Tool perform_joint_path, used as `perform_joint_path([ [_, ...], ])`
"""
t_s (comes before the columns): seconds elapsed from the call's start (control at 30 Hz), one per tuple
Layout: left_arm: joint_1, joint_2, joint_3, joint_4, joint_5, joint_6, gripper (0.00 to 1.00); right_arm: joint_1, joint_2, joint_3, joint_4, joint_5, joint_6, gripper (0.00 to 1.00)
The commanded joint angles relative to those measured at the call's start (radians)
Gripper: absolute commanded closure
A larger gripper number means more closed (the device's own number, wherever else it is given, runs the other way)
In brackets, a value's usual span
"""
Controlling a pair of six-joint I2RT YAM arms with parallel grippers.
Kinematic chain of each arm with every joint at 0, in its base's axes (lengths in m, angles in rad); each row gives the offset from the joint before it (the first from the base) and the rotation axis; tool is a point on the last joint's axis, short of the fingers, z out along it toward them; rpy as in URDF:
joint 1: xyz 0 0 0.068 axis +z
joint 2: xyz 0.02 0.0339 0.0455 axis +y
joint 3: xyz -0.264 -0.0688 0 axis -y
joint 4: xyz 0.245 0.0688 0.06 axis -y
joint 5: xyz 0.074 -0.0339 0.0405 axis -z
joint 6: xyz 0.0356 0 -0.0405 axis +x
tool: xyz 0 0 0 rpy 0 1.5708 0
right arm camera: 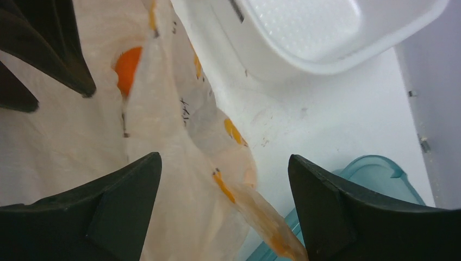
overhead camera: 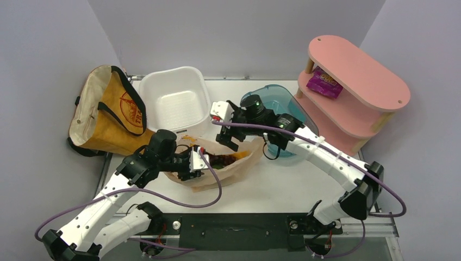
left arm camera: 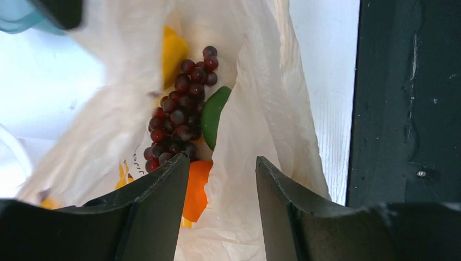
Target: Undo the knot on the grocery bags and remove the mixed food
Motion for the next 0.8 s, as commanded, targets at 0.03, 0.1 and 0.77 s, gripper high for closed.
perform_joint_path([
  [0.03, -0.006, -0.032, -0.045, -0.071, -0.029, 0.104, 0.54, 0.005, 0.073, -0.062, -0.053, 0.070, -0.145, 0.18],
  [0.1, -0.006, -0.050, -0.074, -0.113, -0.041, 0.144, 0.54, -0.003, 0.083, -0.087, -0.056, 0.123, -0.148, 0.20],
  [0.77, -0.003, -0.179, -0.231, 0.063, -0.296, 0.184, 0.59, -0.426, -0.058, -0.058, -0.044, 0.277, 0.093, 1.00],
])
